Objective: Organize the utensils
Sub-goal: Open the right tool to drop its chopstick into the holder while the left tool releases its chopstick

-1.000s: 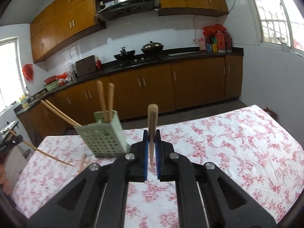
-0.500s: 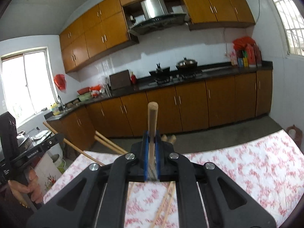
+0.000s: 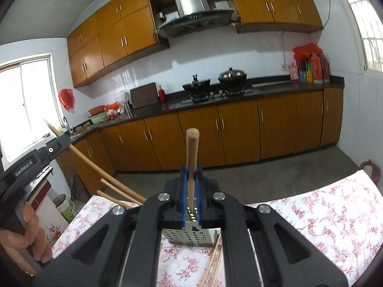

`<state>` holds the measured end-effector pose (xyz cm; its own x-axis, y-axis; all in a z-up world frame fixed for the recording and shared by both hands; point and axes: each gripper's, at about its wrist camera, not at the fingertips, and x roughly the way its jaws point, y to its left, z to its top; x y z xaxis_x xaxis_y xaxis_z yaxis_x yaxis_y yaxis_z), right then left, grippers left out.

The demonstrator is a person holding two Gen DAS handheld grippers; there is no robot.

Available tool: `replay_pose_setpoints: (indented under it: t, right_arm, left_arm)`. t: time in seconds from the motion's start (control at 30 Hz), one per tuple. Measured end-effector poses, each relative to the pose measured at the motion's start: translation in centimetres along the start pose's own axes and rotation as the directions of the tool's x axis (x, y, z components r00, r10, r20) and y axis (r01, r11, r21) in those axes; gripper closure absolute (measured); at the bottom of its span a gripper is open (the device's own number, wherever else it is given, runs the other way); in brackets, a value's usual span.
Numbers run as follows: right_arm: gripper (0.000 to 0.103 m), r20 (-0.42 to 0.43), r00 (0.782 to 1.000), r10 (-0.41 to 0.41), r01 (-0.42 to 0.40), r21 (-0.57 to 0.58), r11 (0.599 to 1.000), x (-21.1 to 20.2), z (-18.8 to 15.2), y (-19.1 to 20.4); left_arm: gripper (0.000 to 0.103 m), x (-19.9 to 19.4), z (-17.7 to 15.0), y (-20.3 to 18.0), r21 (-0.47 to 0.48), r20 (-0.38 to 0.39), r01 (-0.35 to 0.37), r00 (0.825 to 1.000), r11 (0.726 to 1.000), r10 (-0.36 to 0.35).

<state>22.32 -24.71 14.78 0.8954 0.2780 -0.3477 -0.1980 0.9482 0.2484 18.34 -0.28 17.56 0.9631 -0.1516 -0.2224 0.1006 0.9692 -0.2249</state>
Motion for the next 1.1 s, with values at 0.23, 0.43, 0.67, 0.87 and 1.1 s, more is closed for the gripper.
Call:
replay_pose_setpoints:
  t: [0.23,0.43,0.67,0.87,1.1]
  right_arm:
    - [0.095,-0.055,0.999,0.004,-0.004,0.008,1.0,2.0,-1.4,-0.1]
    - [0.093,-0.076,0.997,-0.005,0.006,0.009,1.0,2.8,-1.8,0.3]
    - [0.09,-0.026,0.999,-0.038,0.038,0.021,0.999,0.5,-1.6,-0.2]
    - [0.086,0.02,0.997,-0.081,0.081,0.02,0.997,-2.9,-2.5,-1.2]
    - [0.085,-0.026,0.989,-0.146,0.147,0.048,0.988,-5.6,-7.3,-3.9]
  left_arm:
    - [0.096,2.0,-2.1,0.4,-0.003,-0.087,-0.005,0.996,1.0,0.005]
    - [0.096,2.3,-2.6,0.6,0.002,-0.137,0.007,0.991,1.0,-0.006]
    - [0.094,1.3,-2.3,1.0,-0.003,-0.137,0.006,0.991,1.0,-0.007]
    - [0.077,-0.5,-1.7,1.3,-0.012,-0.104,-0.006,0.995,1.0,0.005]
    - [0.077,-3.5,-2.3,2.5,-0.002,-0.092,-0.029,0.995,1.0,0.029]
